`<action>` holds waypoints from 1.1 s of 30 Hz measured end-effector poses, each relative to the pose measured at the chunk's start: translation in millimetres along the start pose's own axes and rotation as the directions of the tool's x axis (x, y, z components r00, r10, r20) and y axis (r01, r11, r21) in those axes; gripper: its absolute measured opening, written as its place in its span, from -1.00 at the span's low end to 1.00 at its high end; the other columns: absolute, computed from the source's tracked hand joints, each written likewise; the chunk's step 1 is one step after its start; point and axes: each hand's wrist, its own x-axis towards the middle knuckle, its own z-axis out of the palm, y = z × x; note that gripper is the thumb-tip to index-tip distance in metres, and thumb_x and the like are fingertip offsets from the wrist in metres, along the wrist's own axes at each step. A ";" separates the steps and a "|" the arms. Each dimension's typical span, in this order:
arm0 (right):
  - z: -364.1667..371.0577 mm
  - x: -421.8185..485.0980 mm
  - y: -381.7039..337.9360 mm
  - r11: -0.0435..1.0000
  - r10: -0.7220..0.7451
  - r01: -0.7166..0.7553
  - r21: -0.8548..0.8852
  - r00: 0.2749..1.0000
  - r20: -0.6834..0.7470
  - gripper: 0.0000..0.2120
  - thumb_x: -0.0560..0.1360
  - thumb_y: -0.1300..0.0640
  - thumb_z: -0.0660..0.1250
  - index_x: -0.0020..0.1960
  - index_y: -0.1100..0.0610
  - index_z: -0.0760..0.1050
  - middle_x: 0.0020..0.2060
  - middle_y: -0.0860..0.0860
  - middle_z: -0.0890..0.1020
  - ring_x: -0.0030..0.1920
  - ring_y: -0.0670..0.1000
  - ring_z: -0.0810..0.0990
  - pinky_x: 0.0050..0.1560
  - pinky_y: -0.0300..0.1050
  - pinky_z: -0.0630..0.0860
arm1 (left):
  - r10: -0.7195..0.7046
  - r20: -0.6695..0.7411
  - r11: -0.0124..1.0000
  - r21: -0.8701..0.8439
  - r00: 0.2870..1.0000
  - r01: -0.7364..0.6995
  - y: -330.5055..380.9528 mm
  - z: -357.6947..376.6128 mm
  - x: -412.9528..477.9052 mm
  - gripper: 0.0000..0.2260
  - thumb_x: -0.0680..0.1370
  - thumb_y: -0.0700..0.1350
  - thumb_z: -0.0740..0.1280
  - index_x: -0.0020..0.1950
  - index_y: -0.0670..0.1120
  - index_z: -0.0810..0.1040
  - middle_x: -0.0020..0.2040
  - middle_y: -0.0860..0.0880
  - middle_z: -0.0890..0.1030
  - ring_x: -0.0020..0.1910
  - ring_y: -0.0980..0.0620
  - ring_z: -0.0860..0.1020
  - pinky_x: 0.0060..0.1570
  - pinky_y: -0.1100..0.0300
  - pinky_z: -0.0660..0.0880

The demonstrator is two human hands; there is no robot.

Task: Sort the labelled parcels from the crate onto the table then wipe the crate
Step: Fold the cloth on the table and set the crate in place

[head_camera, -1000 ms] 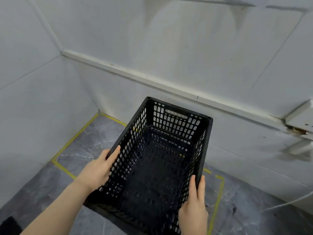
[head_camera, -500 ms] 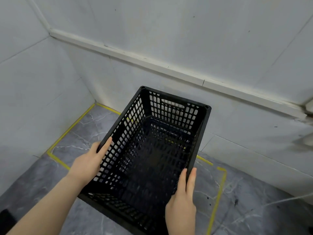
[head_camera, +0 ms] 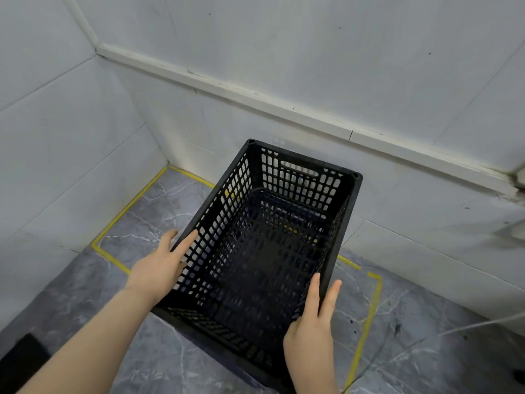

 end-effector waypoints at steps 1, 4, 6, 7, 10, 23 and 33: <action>-2.2 -2.1 0.0 1.000 0.002 -0.002 0.006 1.000 0.011 -0.03 0.50 0.36 0.19 0.44 -0.22 -0.48 0.44 -0.08 -0.52 -0.33 -0.02 0.43 -0.44 -0.22 0.31 | -0.010 0.001 1.000 -0.003 1.000 0.010 -0.1 -0.6 -2.0 -0.37 0.58 -0.10 0.29 0.57 0.15 0.07 0.49 -0.15 0.22 -0.42 -0.05 0.43 -0.59 0.24 0.21; -9.7 -9.5 0.3 0.999 0.020 -0.021 0.031 0.999 0.042 -0.09 0.56 0.29 0.16 0.40 -0.23 -0.51 0.49 -0.09 -0.41 -0.39 -0.05 0.40 -0.46 -0.23 0.31 | -0.033 0.038 0.999 0.000 0.999 0.033 -1.0 -1.3 -8.1 -0.35 0.57 -0.14 0.28 0.57 0.16 0.05 0.49 -0.13 0.21 -0.43 -0.09 0.46 -0.60 0.23 0.23; -13.2 -13.5 1.7 0.999 0.029 -0.032 0.040 0.998 0.060 -0.13 0.58 0.27 0.15 0.39 -0.23 -0.50 0.52 -0.10 -0.33 -0.43 -0.06 0.38 -0.48 -0.25 0.30 | -0.054 0.065 0.998 0.030 0.996 0.052 2.4 -4.8 -13.7 -0.34 0.58 -0.15 0.27 0.58 0.16 0.02 0.49 -0.12 0.21 -0.44 -0.09 0.46 -0.60 0.22 0.22; -14.5 -14.8 2.4 0.998 0.046 -0.049 0.044 0.996 0.073 -0.14 0.58 0.27 0.14 0.39 -0.22 -0.49 0.54 -0.11 -0.29 -0.44 -0.07 0.38 -0.48 -0.26 0.30 | -0.072 0.077 0.996 0.051 0.994 0.068 4.6 -6.9 -15.9 -0.33 0.57 -0.17 0.25 0.58 0.15 0.00 0.50 -0.11 0.21 -0.44 -0.08 0.44 -0.60 0.22 0.20; -18.1 -17.1 3.7 0.989 0.090 -0.105 0.104 0.986 0.139 -0.18 0.60 0.26 0.15 0.47 -0.14 -0.43 0.56 -0.13 -0.19 -0.33 -0.08 0.47 -0.37 -0.25 0.42 | -0.119 0.130 0.989 0.106 0.984 0.106 11.4 -13.9 -21.0 -0.27 0.54 -0.27 0.20 0.58 0.14 -0.07 0.44 -0.08 0.25 -0.38 -0.04 0.43 -0.58 0.21 0.18; -22.0 -25.9 -9.2 0.979 0.146 -0.175 0.107 0.961 0.236 -0.21 0.63 0.27 0.10 0.45 -0.08 -0.49 0.52 -0.18 -0.26 0.01 0.00 0.61 -0.13 -0.22 0.52 | -0.162 0.148 0.983 0.108 0.976 0.147 13.3 -16.2 -26.5 -0.20 0.47 -0.38 0.18 0.58 0.14 -0.02 0.34 -0.03 0.36 -0.40 -0.03 0.44 -0.58 0.19 0.20; -14.4 -27.3 -13.1 0.988 0.136 -0.148 0.053 0.973 0.187 -0.19 0.63 0.18 0.12 0.33 -0.19 -0.56 0.54 -0.15 -0.26 -0.29 -0.04 0.52 -0.32 -0.23 0.46 | -0.158 0.138 0.984 0.106 0.978 0.144 9.6 -12.2 -27.8 -0.23 0.49 -0.37 0.21 0.58 0.12 -0.01 0.33 -0.07 0.34 -0.50 0.04 0.26 -0.58 0.20 0.16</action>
